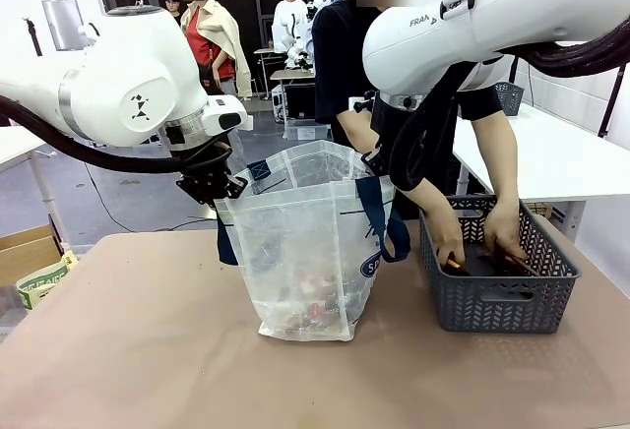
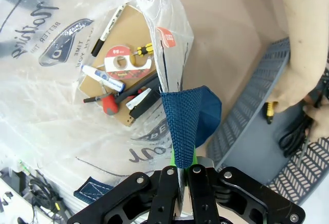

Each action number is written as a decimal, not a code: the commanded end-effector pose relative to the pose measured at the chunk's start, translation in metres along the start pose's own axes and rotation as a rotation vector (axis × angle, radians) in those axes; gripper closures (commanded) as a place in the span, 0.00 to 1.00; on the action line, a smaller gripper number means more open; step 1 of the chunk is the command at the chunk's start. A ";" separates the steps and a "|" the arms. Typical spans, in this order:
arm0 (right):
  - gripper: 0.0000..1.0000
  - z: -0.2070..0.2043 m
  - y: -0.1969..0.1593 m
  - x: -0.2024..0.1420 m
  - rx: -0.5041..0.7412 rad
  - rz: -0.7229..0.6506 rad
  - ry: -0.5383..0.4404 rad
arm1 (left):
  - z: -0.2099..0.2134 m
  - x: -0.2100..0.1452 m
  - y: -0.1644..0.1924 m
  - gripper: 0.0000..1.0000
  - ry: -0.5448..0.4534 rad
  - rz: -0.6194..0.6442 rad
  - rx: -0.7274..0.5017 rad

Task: Transfer purchased items from the store into the shopping bag.
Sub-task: Move the Reusable shopping bag to the right side of the table.

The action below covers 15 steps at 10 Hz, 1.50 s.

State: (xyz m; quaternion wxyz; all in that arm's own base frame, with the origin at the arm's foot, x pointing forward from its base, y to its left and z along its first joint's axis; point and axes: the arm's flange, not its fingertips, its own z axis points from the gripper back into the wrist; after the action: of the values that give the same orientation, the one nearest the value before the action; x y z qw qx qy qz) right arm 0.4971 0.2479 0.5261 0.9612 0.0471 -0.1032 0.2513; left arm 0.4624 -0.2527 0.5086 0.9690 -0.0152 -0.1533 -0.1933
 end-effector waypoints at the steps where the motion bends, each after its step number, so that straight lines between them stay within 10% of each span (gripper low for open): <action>1: 1.00 0.001 -0.003 0.000 -0.002 -0.004 -0.001 | 0.000 -0.001 0.003 1.00 -0.001 0.006 0.002; 15: 1.00 0.001 -0.003 0.000 -0.002 -0.004 -0.001 | 0.000 -0.001 0.003 1.00 -0.001 0.006 0.002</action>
State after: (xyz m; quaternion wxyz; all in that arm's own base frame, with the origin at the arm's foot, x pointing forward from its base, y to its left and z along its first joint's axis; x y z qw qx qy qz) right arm 0.4971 0.2479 0.5261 0.9612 0.0471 -0.1032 0.2513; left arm 0.4624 -0.2527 0.5086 0.9690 -0.0152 -0.1533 -0.1933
